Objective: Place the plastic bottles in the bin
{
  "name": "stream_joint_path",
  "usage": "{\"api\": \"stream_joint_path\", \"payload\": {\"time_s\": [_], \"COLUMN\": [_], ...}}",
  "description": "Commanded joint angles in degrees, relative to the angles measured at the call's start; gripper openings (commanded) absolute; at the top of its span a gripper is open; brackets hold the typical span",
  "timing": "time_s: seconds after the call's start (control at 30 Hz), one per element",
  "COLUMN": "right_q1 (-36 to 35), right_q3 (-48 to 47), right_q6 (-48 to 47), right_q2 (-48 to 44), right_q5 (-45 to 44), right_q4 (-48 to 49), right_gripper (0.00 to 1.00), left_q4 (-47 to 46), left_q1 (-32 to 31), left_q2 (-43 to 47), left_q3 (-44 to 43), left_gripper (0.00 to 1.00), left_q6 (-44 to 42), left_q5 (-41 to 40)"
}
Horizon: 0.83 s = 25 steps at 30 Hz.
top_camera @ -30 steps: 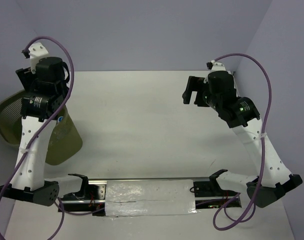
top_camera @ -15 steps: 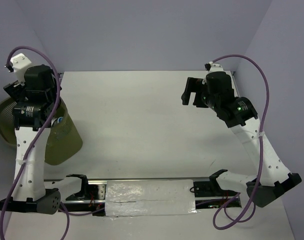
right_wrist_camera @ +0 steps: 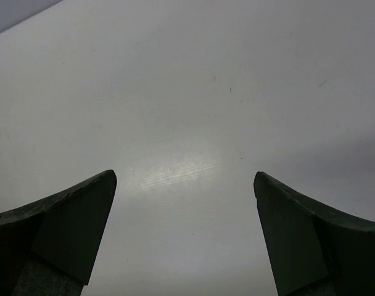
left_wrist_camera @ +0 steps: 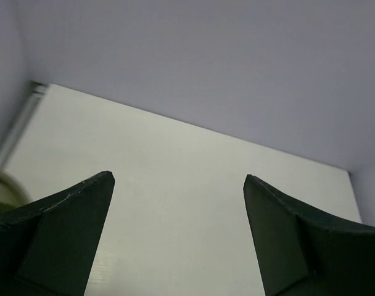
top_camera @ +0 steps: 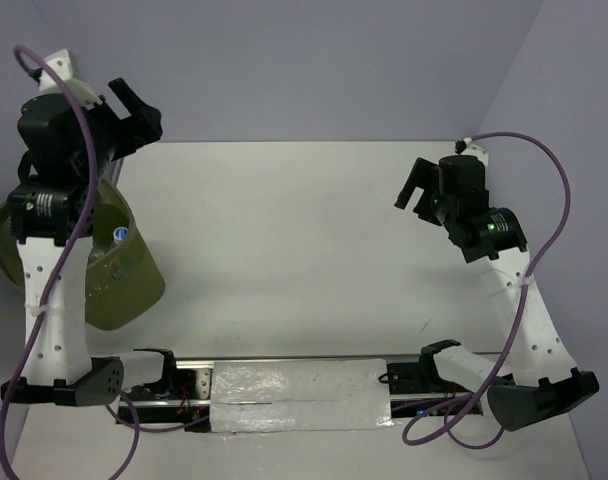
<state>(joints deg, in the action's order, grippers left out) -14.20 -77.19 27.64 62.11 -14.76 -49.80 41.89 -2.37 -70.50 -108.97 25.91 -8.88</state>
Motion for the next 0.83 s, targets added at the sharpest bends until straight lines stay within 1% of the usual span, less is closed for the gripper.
{"api": "stream_joint_path", "payload": {"time_s": [0.0, 0.07, 0.1, 0.27, 0.43, 0.57, 0.63, 0.7, 0.8], "right_q1": [0.4, 0.5, 0.5, 0.6, 0.6, 0.6, 0.6, 0.6, 0.6], "right_q3": [0.5, 0.8, 1.4, 3.9, 5.3, 5.6, 5.9, 6.1, 6.3], "right_q6": [1.7, 2.3, 2.4, 3.4, 3.5, 3.2, 3.2, 3.4, 3.2], "right_q2": [-2.1, -2.2, -2.3, -3.0, -3.4, -3.3, -3.2, -3.2, -2.3], "right_q5": [-1.9, -2.0, -1.8, -1.6, -1.6, -1.1, -1.1, -1.2, -1.1], "right_q4": [2.1, 1.8, 2.0, 3.0, 3.2, 3.4, 3.5, 3.6, 2.9], "right_gripper": [1.00, 1.00, 1.00, 1.00, 1.00, 1.00, 1.00, 1.00, 1.00], "left_q4": [-3.0, -4.3, -4.2, -3.4, -4.4, -3.3, -2.1, -1.6, -1.1], "left_q1": [-1.8, -4.2, -6.7, -15.4, -20.9, -25.0, -27.7, -29.0, -31.8], "left_q2": [-2.9, -4.0, -4.6, -8.9, -11.8, -14.7, -16.4, -17.7, -18.8], "left_q3": [1.6, 3.0, 3.0, 2.8, 3.0, 2.0, 1.5, 1.4, 1.0], "left_gripper": [0.99, 0.99, 0.99, 0.99, 0.99, 0.99, 0.99, 0.99, 0.99], "left_q6": [2.6, 2.2, 2.1, 1.4, 0.7, -0.8, -1.6, -1.8, -3.0], "left_q5": [16.0, 16.8, 16.9, 14.2, 15.6, 17.6, 16.6, 15.2, 15.0]}}
